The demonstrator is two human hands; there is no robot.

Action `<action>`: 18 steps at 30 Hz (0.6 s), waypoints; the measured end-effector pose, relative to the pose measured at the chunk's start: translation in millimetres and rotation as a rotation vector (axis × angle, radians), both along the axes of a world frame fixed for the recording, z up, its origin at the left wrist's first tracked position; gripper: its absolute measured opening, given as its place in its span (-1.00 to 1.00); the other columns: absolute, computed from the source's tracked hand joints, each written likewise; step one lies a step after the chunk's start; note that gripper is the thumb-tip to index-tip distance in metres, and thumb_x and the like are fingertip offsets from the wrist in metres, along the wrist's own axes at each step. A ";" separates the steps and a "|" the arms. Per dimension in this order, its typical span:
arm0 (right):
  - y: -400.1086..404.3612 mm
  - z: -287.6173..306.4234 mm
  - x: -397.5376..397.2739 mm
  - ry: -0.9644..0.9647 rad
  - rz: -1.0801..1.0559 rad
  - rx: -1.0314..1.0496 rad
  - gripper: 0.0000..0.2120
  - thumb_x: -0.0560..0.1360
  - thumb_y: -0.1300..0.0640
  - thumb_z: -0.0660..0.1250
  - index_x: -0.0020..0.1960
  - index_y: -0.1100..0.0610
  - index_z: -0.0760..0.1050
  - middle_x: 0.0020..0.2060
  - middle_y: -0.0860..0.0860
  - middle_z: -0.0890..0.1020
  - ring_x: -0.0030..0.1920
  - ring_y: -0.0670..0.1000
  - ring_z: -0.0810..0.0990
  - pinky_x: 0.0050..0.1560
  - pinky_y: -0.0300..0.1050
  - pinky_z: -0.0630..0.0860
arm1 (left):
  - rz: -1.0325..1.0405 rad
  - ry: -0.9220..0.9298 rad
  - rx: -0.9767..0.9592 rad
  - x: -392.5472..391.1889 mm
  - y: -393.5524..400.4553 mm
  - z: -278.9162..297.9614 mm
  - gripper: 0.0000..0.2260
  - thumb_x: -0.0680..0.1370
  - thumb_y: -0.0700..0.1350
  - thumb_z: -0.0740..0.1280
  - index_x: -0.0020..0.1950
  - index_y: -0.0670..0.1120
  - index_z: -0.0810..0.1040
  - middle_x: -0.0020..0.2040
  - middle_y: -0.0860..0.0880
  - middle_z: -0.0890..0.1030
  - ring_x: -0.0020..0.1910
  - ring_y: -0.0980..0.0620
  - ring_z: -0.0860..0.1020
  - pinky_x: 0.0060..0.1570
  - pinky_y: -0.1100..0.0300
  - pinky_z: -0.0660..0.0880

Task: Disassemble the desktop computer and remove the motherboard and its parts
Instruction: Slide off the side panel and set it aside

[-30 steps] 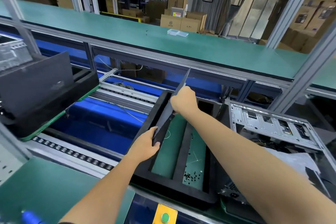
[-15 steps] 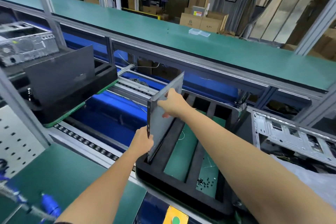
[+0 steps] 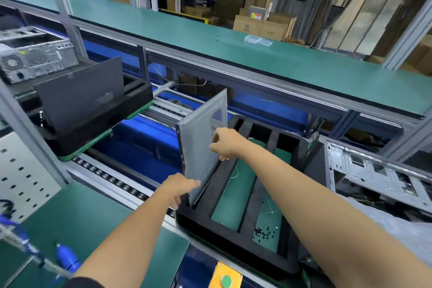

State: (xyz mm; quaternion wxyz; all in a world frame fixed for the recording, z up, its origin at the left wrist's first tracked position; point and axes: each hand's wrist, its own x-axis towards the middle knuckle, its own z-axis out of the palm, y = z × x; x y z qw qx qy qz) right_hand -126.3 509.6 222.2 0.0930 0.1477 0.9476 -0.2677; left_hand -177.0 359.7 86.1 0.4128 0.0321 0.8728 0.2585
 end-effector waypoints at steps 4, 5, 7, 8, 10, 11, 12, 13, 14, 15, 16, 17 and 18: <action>0.8 3.0 5.7 0.008 0.013 0.005 -0.89 0.47 0.26 0.17 -0.19 0.20 0.44 -0.11 0.25 0.67 -0.23 0.16 0.71 -0.39 -0.18 0.53 | -0.335 -0.251 -0.199 15.2 6.0 28.9 -0.27 0.56 0.33 0.08 0.17 -0.37 0.49 -0.06 -0.25 0.66 -0.22 -0.04 0.68 -0.34 0.24 0.60; 0.7 3.2 7.4 0.007 0.016 0.010 -0.90 0.47 0.26 0.17 -0.18 0.20 0.44 -0.11 0.25 0.67 -0.22 0.16 0.71 -0.40 -0.18 0.51 | -0.361 -0.216 -0.143 18.3 12.5 36.0 -0.32 0.59 0.30 0.05 0.08 -0.34 0.53 -0.16 -0.20 0.69 -0.27 -0.03 0.69 -0.39 0.26 0.57; 0.6 4.2 12.2 0.012 0.022 0.030 -0.92 0.46 0.27 0.17 -0.17 0.21 0.43 -0.10 0.30 0.66 -0.21 0.21 0.68 -0.36 -0.15 0.46 | -0.348 -0.102 0.060 23.3 30.9 47.0 -0.48 0.64 0.16 0.08 -0.01 -0.28 0.54 -0.24 -0.14 0.68 -0.34 -0.04 0.68 -0.39 0.26 0.56; 1.7 5.4 15.6 0.021 0.018 0.049 -0.92 0.46 0.27 0.18 -0.17 0.24 0.43 -0.08 0.32 0.64 -0.25 0.24 0.63 -0.32 -0.12 0.41 | -0.303 -0.028 0.172 25.7 42.1 52.1 -0.58 0.65 0.07 0.11 -0.03 -0.26 0.54 -0.25 -0.13 0.66 -0.36 -0.04 0.66 -0.38 0.23 0.56; 9.0 9.7 24.3 0.050 -0.013 0.094 -0.84 0.46 0.26 0.20 -0.10 0.35 0.49 -0.05 0.30 0.64 -0.28 0.13 0.48 -0.27 -0.08 0.37 | -0.177 0.106 0.378 30.8 64.7 63.6 -0.73 0.63 -0.09 0.15 -0.12 -0.23 0.52 -0.31 -0.13 0.61 -0.46 -0.01 0.58 -0.40 0.20 0.50; 15.2 12.7 30.0 0.065 -0.027 0.113 -0.80 0.46 0.24 0.22 -0.05 0.36 0.53 -0.05 0.27 0.64 -0.26 0.10 0.45 -0.26 -0.07 0.38 | -0.136 0.160 0.462 33.9 75.6 69.5 -0.77 0.60 -0.15 0.17 -0.17 -0.21 0.50 -0.36 -0.12 0.59 -0.50 0.00 0.54 -0.42 0.19 0.46; 22.8 16.2 36.9 0.080 -0.038 0.130 -0.79 0.46 0.23 0.23 -0.02 0.35 0.54 -0.05 0.25 0.64 -0.24 0.10 0.46 -0.25 -0.05 0.40 | -0.121 0.208 0.522 37.3 85.5 74.7 -0.79 0.58 -0.18 0.18 -0.21 -0.19 0.50 -0.39 -0.10 0.58 -0.52 0.02 0.52 -0.44 0.20 0.44; 31.8 19.5 44.3 0.092 -0.051 0.145 -0.78 0.47 0.22 0.24 -0.02 0.34 0.55 -0.05 0.24 0.64 -0.23 0.10 0.48 -0.23 -0.04 0.42 | -0.125 0.250 0.560 42.0 95.1 79.2 -0.80 0.58 -0.19 0.20 -0.22 -0.17 0.50 -0.39 -0.08 0.59 -0.54 0.04 0.52 -0.47 0.22 0.44; 42.0 22.4 52.5 0.105 -0.070 0.156 -0.78 0.47 0.21 0.25 -0.01 0.34 0.56 -0.04 0.23 0.64 -0.22 0.12 0.51 -0.23 -0.02 0.44 | -0.142 0.282 0.583 48.1 104.1 82.7 -0.81 0.58 -0.17 0.21 -0.21 -0.15 0.51 -0.38 -0.07 0.60 -0.54 0.06 0.53 -0.49 0.24 0.45; 53.2 24.6 61.5 0.117 -0.092 0.161 -0.77 0.47 0.21 0.25 0.00 0.35 0.56 -0.04 0.24 0.64 -0.22 0.12 0.51 -0.23 -0.01 0.43 | -0.163 0.305 0.601 56.0 113.4 85.6 -0.81 0.58 -0.15 0.21 -0.20 -0.12 0.52 -0.36 -0.06 0.61 -0.54 0.07 0.53 -0.50 0.24 0.46; 64.4 26.3 71.6 0.126 -0.112 0.162 -0.75 0.48 0.21 0.26 0.02 0.37 0.57 -0.02 0.26 0.64 -0.24 0.10 0.48 -0.25 -0.02 0.41 | -0.183 0.322 0.615 64.6 122.5 88.1 -0.82 0.59 -0.14 0.21 -0.18 -0.09 0.52 -0.33 -0.06 0.61 -0.53 0.08 0.54 -0.50 0.24 0.46; 76.4 27.2 82.3 0.131 -0.129 0.163 -0.74 0.49 0.20 0.26 0.03 0.39 0.57 -0.01 0.28 0.64 -0.24 0.07 0.44 -0.25 -0.04 0.38 | -0.194 0.340 0.630 74.2 132.2 90.6 -0.82 0.60 -0.14 0.20 -0.16 -0.08 0.52 -0.31 -0.06 0.62 -0.52 0.07 0.54 -0.49 0.23 0.46; 88.6 27.7 94.3 0.133 -0.144 0.168 -0.73 0.50 0.20 0.26 0.03 0.40 0.57 -0.01 0.29 0.65 -0.24 0.07 0.43 -0.24 -0.05 0.38 | -0.197 0.366 0.642 84.6 143.0 93.2 -0.82 0.60 -0.15 0.19 -0.16 -0.07 0.52 -0.30 -0.05 0.61 -0.50 0.07 0.54 -0.48 0.23 0.46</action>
